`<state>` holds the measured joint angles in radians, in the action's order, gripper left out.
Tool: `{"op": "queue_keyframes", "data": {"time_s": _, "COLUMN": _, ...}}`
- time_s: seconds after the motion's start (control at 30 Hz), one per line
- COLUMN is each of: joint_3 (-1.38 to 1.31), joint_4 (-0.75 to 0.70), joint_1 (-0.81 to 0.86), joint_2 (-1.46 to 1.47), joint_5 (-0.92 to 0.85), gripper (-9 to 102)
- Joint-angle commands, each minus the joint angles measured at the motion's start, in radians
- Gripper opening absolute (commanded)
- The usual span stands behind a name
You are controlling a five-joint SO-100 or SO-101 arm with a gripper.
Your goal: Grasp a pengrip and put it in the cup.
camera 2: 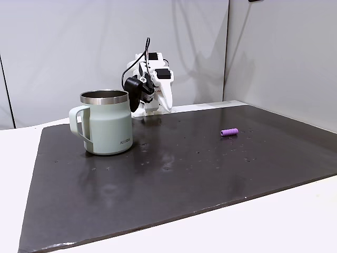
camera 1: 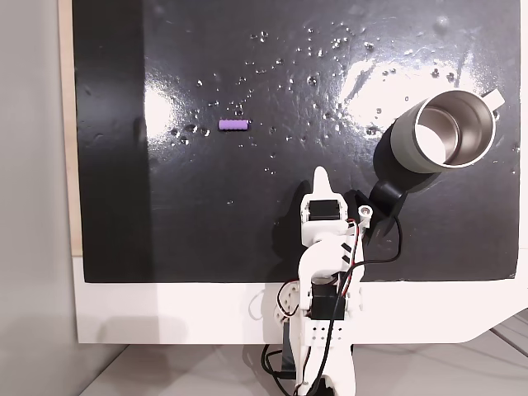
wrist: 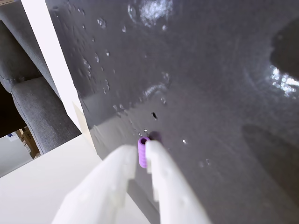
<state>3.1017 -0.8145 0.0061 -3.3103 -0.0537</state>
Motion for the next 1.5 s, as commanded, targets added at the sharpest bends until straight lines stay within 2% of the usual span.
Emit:
{"op": "queue_keyframes", "data": {"time_s": 0.0, "joint_3": -0.003, "joint_4": 0.041, "joint_1": -0.028, "joint_2": -0.008, "joint_5": -0.041, "gripper": 0}}
{"op": "queue_keyframes", "data": {"time_s": 0.53, "joint_3": -0.009, "joint_4": 0.043, "joint_1": -0.029, "joint_2": -0.008, "joint_5": -0.057, "gripper": 0}}
{"op": "queue_keyframes", "data": {"time_s": 0.77, "joint_3": -0.147, "joint_4": 0.035, "joint_1": -0.080, "joint_2": 0.009, "joint_5": -0.043, "gripper": 0}}
{"op": "queue_keyframes", "data": {"time_s": 1.13, "joint_3": -0.617, "joint_4": -0.009, "joint_1": -0.181, "joint_2": 0.531, "joint_5": 0.147, "gripper": 0}}
{"op": "queue_keyframes", "data": {"time_s": 1.47, "joint_3": -1.137, "joint_4": -0.152, "joint_1": -0.288, "joint_2": 1.097, "joint_5": 0.373, "gripper": 0}}
